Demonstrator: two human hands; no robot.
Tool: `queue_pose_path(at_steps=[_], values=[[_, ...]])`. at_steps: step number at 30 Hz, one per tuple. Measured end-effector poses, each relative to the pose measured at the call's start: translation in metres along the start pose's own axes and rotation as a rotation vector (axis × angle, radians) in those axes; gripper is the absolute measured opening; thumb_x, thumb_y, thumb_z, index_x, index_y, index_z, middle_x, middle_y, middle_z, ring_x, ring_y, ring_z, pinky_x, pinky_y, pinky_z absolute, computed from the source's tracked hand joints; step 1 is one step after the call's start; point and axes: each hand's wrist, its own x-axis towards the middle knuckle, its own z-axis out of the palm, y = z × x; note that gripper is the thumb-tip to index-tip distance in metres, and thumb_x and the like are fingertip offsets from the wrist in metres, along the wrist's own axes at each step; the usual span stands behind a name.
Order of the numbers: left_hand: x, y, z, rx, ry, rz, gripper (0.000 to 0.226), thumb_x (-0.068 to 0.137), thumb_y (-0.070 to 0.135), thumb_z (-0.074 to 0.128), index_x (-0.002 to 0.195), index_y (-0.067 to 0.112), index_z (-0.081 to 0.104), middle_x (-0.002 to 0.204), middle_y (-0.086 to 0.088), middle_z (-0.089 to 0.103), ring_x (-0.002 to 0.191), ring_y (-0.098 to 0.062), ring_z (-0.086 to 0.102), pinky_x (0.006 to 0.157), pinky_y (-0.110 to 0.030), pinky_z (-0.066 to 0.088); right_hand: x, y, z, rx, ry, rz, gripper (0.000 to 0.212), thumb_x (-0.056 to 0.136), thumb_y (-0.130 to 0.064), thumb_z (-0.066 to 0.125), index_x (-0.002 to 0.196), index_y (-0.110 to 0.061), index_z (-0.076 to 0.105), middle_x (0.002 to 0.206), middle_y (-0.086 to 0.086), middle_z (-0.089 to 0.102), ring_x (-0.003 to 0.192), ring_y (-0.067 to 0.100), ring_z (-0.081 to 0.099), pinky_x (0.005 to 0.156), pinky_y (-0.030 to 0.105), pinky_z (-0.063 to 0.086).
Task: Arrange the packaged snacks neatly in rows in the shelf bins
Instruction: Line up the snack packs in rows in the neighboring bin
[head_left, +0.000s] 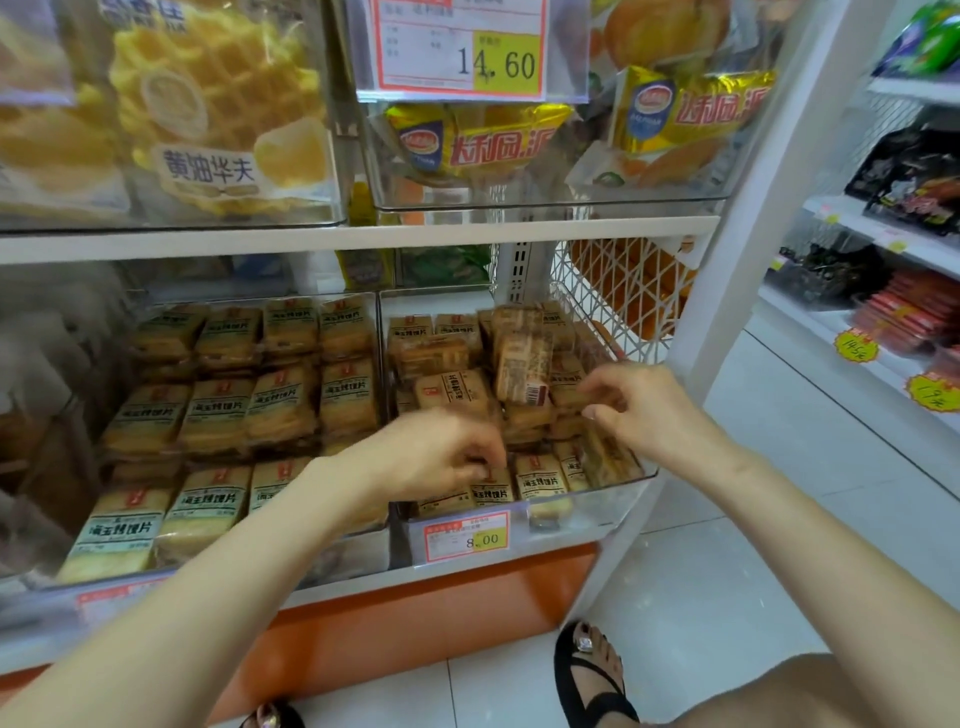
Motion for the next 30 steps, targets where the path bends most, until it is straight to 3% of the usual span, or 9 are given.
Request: queue_pose_path(at_steps=[3,8,11,15,21,26,28,30], values=[[0.006,-0.002,0.005,0.231,-0.257,-0.017,0.051,0.083,-0.003,0.044,0.116,0.031,0.061,0.129,0.008,0.055,0.121,-0.014,0.047,0.098,-0.038,0.041,-0.001,0.001,0.005,0.023,-0.01,-0.037,0.019,0.086,-0.011,0.063,0.104,-0.014,0.067,0.103,0.0,0.062,0.092,0.012,0.06,0.086,0.026,0.049],[0.011,-0.009,-0.004,0.366,-0.299,-0.015,0.054,0.08,-0.003,0.043,0.114,0.035,0.062,0.129,0.007,0.054,0.126,-0.015,0.037,0.111,-0.038,0.022,-0.001,0.007,0.011,-0.098,-0.11,-0.034,0.027,0.086,-0.012,0.063,0.113,-0.015,0.063,0.11,0.001,0.057,0.104,0.019,0.054,0.091,0.026,0.04],[0.009,-0.012,-0.003,0.257,-0.231,-0.042,0.047,0.083,0.004,0.045,0.11,0.037,0.063,0.125,0.009,0.056,0.12,-0.014,0.044,0.106,-0.035,0.032,-0.001,0.007,0.015,-0.192,-0.199,-0.001,0.039,0.085,-0.013,0.063,0.123,-0.014,0.056,0.119,0.007,0.054,0.113,0.024,0.051,0.094,0.03,0.04],[0.008,-0.009,-0.007,-0.038,-0.085,-0.071,0.036,0.09,0.01,0.05,0.117,0.031,0.06,0.122,0.013,0.057,0.113,-0.008,0.051,0.095,-0.024,0.041,0.002,0.002,0.017,-0.321,-0.197,0.083,0.037,0.085,-0.015,0.063,0.121,-0.006,0.056,0.116,0.013,0.052,0.106,0.03,0.055,0.089,0.035,0.048],[0.014,-0.007,-0.008,-0.168,-0.01,-0.072,0.031,0.09,0.011,0.051,0.115,0.027,0.06,0.12,0.007,0.059,0.108,-0.009,0.054,0.093,-0.03,0.046,0.0,-0.011,0.029,-0.612,-0.247,0.084,0.04,0.086,-0.026,0.062,0.12,-0.005,0.053,0.121,0.011,0.053,0.108,0.03,0.054,0.08,0.035,0.047],[0.016,-0.008,-0.012,-0.24,0.172,-0.098,0.027,0.09,0.009,0.052,0.113,0.019,0.062,0.112,0.0,0.062,0.103,-0.013,0.057,0.09,-0.035,0.048,0.002,0.001,0.044,-0.357,-0.204,0.118,0.055,0.083,-0.016,0.062,0.133,-0.014,0.041,0.13,0.011,0.048,0.111,0.031,0.056,0.088,0.035,0.048],[0.017,-0.006,-0.013,-0.315,0.251,-0.138,0.024,0.09,0.009,0.054,0.111,0.017,0.061,0.109,0.0,0.062,0.099,-0.012,0.057,0.086,-0.029,0.049,0.006,0.004,0.036,-0.139,-0.104,0.164,0.062,0.079,-0.02,0.07,0.134,-0.018,0.043,0.132,0.008,0.049,0.116,0.027,0.053,0.096,0.035,0.046],[0.018,-0.005,-0.012,-0.398,0.311,-0.197,0.021,0.09,0.012,0.056,0.11,0.015,0.06,0.104,0.001,0.062,0.094,-0.011,0.058,0.078,-0.022,0.049,0.008,0.0,0.02,0.099,0.019,0.18,0.068,0.075,-0.019,0.075,0.134,-0.02,0.042,0.125,0.0,0.053,0.111,0.019,0.053,0.094,0.03,0.046]])
